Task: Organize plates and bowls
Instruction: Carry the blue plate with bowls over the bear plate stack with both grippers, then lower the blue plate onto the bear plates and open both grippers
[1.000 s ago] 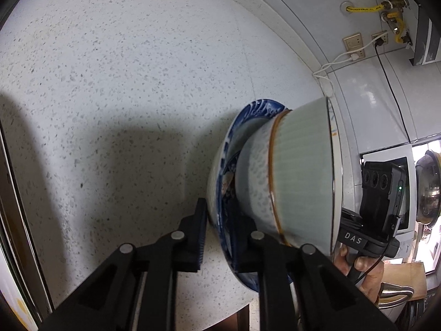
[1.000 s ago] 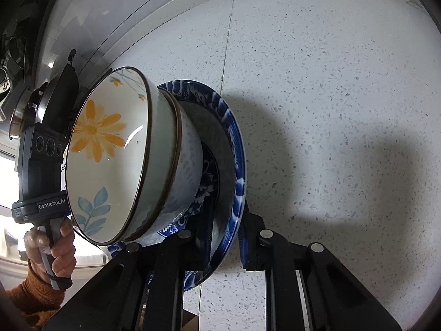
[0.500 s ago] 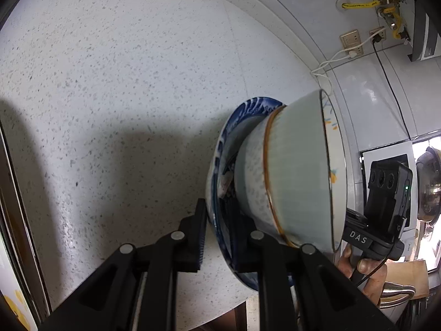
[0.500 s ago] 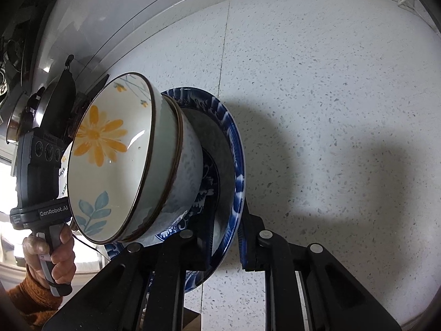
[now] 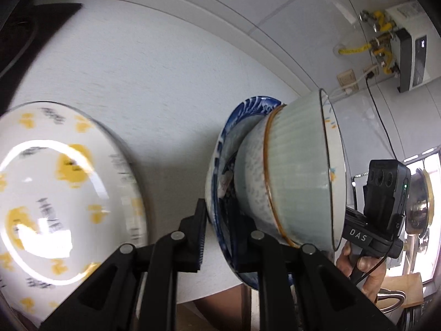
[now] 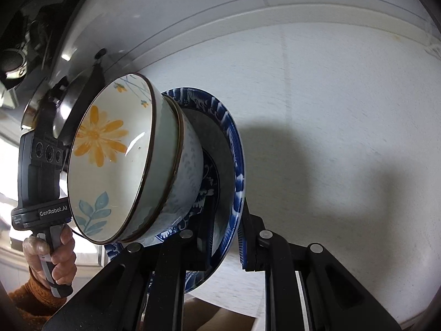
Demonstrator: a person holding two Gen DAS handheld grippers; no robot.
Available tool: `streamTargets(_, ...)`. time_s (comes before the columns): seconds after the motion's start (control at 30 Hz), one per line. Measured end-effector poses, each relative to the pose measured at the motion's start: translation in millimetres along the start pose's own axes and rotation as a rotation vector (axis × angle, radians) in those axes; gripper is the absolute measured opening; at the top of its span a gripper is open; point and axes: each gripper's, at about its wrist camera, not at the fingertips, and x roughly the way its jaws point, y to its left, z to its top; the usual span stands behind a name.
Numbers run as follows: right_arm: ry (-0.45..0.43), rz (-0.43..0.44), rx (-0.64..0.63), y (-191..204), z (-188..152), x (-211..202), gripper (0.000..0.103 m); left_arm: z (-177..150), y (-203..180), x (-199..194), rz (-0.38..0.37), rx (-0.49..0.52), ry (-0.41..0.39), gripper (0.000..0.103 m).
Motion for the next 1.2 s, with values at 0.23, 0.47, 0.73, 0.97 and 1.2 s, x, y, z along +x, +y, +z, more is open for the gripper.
streamTargets(0.23, 0.033, 0.103, -0.126, 76, 19, 32, 0.014, -14, 63, -81, 0.099, -0.1, -0.076, 0.014)
streamTargets(0.47, 0.105, 0.149, -0.234, 134, 24, 78, 0.014, -31, 115, -111, 0.169, -0.155, -0.107, 0.014)
streamTargets(0.73, 0.198, 0.128, -0.257, 143, 8, 117, 0.015, -37, 143, -101, 0.205, -0.175, -0.093, 0.014)
streamTargets(0.97, 0.217, 0.113, -0.25, 135, 6, 122, 0.016, -30, 148, -87, 0.222, -0.157, -0.083, 0.013)
streamTargets(1.2, 0.226, 0.1, -0.259, 145, -1, 130, 0.017, -20, 145, -92, 0.264, -0.113, -0.121, 0.012)
